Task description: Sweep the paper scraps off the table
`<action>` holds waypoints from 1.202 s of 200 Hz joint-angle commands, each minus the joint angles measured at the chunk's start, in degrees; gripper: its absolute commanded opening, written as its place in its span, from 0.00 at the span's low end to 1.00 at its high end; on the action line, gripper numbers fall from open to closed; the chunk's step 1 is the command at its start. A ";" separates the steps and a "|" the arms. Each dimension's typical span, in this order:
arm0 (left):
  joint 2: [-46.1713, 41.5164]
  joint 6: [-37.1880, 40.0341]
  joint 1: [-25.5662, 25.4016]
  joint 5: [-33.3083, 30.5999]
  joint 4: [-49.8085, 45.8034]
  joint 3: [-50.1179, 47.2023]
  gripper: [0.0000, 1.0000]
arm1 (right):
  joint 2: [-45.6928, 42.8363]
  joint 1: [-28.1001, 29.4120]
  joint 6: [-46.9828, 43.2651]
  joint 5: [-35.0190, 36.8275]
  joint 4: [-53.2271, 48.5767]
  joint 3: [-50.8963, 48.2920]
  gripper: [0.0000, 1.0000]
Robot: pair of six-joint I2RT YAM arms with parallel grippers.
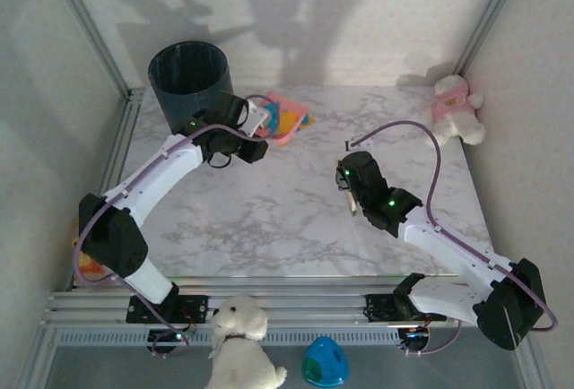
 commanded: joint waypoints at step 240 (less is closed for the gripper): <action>3.27 -28.35 22.76 36.33 20.26 10.11 0.00 | 2.48 -0.52 0.12 -1.65 0.62 2.46 0.00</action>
